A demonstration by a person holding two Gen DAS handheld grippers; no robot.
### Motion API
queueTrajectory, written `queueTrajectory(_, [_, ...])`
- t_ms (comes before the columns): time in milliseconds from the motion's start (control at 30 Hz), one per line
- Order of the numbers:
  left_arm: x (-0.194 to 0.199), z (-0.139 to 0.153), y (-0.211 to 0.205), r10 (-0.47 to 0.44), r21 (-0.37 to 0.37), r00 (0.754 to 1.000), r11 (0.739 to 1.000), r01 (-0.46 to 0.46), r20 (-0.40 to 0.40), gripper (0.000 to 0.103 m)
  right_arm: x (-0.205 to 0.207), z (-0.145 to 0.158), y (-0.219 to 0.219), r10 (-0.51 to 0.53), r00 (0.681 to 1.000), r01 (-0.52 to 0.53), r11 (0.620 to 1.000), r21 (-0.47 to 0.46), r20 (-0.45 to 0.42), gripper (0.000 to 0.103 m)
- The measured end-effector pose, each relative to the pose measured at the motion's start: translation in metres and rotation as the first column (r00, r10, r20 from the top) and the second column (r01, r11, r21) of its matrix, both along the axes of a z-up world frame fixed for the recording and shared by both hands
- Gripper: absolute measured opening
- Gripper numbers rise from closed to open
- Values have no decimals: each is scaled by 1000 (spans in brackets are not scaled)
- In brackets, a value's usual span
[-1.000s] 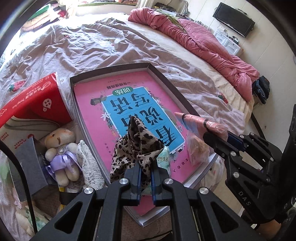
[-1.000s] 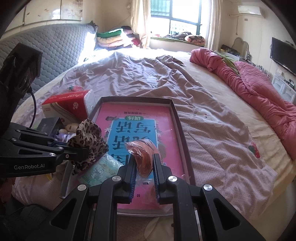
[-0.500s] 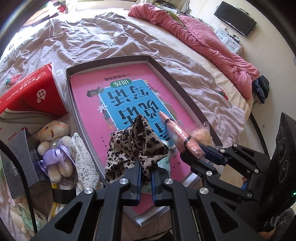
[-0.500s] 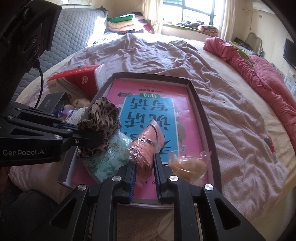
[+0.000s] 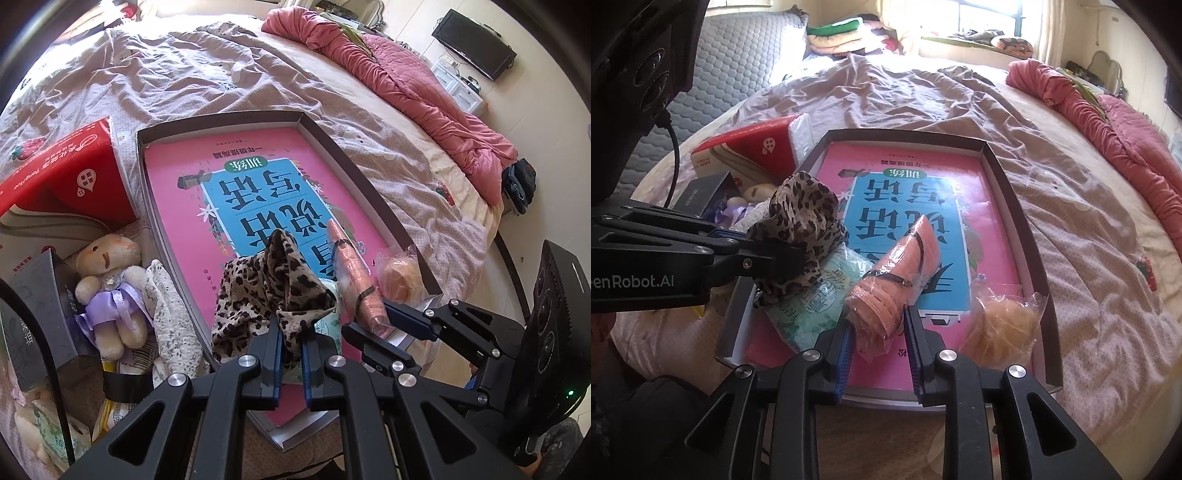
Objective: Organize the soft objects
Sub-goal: 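Open both grippers to drop the scrunchie and pink item onto the tray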
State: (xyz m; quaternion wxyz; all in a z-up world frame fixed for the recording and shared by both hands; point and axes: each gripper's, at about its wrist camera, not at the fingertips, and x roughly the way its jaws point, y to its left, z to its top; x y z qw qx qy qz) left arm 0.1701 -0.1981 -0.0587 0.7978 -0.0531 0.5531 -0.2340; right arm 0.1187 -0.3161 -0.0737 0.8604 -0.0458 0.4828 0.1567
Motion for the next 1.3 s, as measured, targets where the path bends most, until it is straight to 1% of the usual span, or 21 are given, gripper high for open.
queueTrajectory(200, [2,-1,1,5,-18,1000,1000,-5,-14,8,0,3,-1,-5,1000,5,1000,9,1,30])
queueTrajectory(233, [2,0,1,4,-19,1000,1000,-4,-13,8,0,4,-1,-5,1000,5,1000,11,1,32])
queueTrajectory(300, [2,0,0,1,-16,1000,1000,-1,-10,8,0,6,-2,-9,1000,9,1000,15,2,38])
queueTrajectory(533, [3,0,0,-1,-18,1000,1000,0,-20,8,-1,11,-6,-14,1000,14,1000,14,8,40])
queueTrajectory(667, [2,2,-2,-6,-24,1000,1000,6,-23,9,0,15,-14,-48,999,48,999,24,8,40])
queueTrajectory(833, [1,4,-7,-18,-28,1000,999,18,-25,14,3,18,-30,-123,992,122,992,24,4,41])
queueTrajectory(867, [1,5,-7,-19,-33,999,999,19,-25,14,3,18,-33,-139,990,139,990,26,3,43])
queueTrajectory(900, [1,5,-7,-19,-33,1000,999,18,-24,15,3,19,-36,-152,988,152,988,26,2,48])
queueTrajectory(933, [0,6,-7,-18,-32,1000,999,17,-22,17,3,19,-39,-165,986,165,986,28,1,50])
queueTrajectory(1167, [-2,10,-8,-21,-34,1000,999,20,-18,25,1,21,-49,-206,978,206,978,33,-3,51])
queueTrajectory(1300, [-4,14,-7,-24,-39,1000,999,24,-7,32,0,24,-50,-213,977,213,977,33,8,51])
